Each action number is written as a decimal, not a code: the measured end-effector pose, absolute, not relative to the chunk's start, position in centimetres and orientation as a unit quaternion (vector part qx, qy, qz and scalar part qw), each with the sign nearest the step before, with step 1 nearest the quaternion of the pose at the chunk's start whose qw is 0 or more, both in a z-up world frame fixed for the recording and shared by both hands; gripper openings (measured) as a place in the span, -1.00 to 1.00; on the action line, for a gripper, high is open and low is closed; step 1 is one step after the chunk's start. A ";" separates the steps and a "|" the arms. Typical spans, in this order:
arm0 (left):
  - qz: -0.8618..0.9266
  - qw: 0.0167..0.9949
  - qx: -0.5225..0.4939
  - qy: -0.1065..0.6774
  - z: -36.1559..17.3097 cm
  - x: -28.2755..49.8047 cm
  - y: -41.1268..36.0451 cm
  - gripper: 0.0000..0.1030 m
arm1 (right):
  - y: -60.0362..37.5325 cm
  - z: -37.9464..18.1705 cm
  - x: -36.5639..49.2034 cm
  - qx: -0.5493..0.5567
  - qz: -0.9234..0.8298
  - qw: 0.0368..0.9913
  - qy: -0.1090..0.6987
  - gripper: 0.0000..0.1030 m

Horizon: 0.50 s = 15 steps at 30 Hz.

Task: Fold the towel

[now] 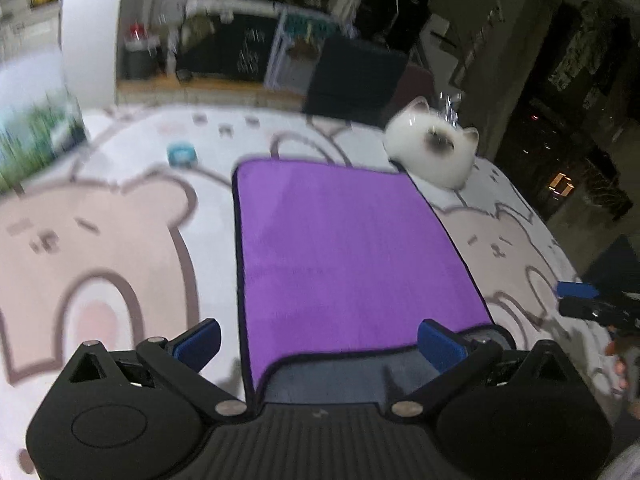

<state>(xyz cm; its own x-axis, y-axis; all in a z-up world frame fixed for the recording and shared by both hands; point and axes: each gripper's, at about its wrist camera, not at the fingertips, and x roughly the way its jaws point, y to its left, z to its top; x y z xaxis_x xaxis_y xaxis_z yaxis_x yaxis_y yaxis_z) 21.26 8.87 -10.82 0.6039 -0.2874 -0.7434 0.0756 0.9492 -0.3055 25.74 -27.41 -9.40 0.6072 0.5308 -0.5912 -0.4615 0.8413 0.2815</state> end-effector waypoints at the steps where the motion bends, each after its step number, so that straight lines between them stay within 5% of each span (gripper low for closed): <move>1: -0.110 0.878 -0.131 0.448 -11.4 21.6 9.3 1.00 | -27.5 -9.7 26.3 0.061 0.280 0.889 0.356 0.99; 5: -0.109 0.855 -0.152 0.484 -13.0 22.6 10.6 0.93 | -28.3 -11.3 28.5 0.111 0.276 0.857 0.421 0.94; 8: -0.108 0.846 -0.167 0.495 -13.6 23.1 11.4 0.69 | -28.3 -12.2 29.4 0.114 0.281 0.839 0.452 0.48; 15: -0.123 0.830 -0.183 0.512 -14.3 24.3 11.6 0.22 | -26.7 -13.2 30.4 0.087 0.307 0.813 0.487 0.05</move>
<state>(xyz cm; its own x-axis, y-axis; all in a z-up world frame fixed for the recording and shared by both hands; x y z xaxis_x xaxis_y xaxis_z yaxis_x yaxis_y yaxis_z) 24.27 11.59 -14.27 0.4449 -0.3923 -0.8051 0.0176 0.9026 -0.4301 30.42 -26.69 -13.20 0.3370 0.5840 -0.7385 -0.4155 0.7961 0.4400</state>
